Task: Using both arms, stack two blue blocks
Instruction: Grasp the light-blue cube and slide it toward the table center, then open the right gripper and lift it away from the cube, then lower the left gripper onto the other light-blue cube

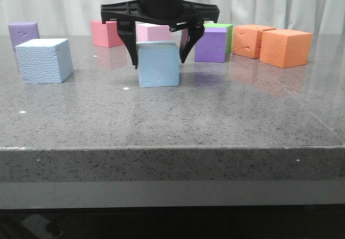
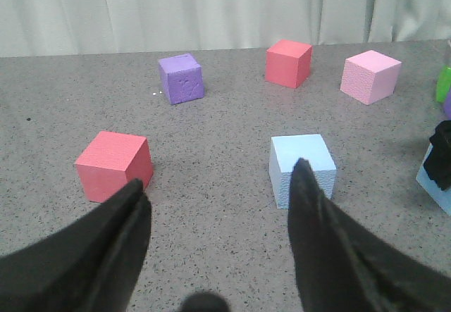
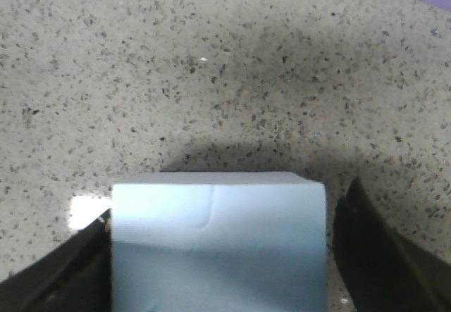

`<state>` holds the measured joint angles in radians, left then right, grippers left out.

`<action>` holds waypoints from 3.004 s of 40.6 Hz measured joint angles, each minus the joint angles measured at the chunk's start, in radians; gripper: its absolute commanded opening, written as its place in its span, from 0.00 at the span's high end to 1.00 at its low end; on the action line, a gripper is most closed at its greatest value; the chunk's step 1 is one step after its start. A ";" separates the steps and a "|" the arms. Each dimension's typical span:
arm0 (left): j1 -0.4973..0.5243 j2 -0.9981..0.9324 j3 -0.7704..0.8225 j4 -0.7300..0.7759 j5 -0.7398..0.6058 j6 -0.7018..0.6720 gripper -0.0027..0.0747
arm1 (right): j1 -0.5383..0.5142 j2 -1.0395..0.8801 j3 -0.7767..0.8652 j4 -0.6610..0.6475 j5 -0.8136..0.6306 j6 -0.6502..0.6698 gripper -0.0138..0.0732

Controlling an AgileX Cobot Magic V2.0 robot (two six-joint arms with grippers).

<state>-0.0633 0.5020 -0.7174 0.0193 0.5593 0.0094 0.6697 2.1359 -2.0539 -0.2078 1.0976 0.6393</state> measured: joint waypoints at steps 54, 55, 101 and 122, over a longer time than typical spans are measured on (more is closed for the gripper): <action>0.000 0.000 0.000 0.000 0.000 0.000 0.43 | -0.154 -1.365 1.244 0.225 -0.424 -0.678 0.16; 0.000 0.000 0.000 0.000 0.000 0.000 0.43 | -0.154 -1.379 1.253 0.229 -0.424 -0.679 0.16; -0.008 0.185 -0.051 -0.012 0.061 0.014 0.18 | -0.140 -1.406 1.267 0.311 -0.459 -0.777 0.16; -0.192 0.729 -0.422 0.003 0.165 0.077 0.18 | -0.140 -1.406 1.267 0.311 -0.459 -0.777 0.16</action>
<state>-0.2553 1.2315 -1.1393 0.0220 0.7247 0.0863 0.5301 0.7294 -0.7873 0.1031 0.6388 -0.1382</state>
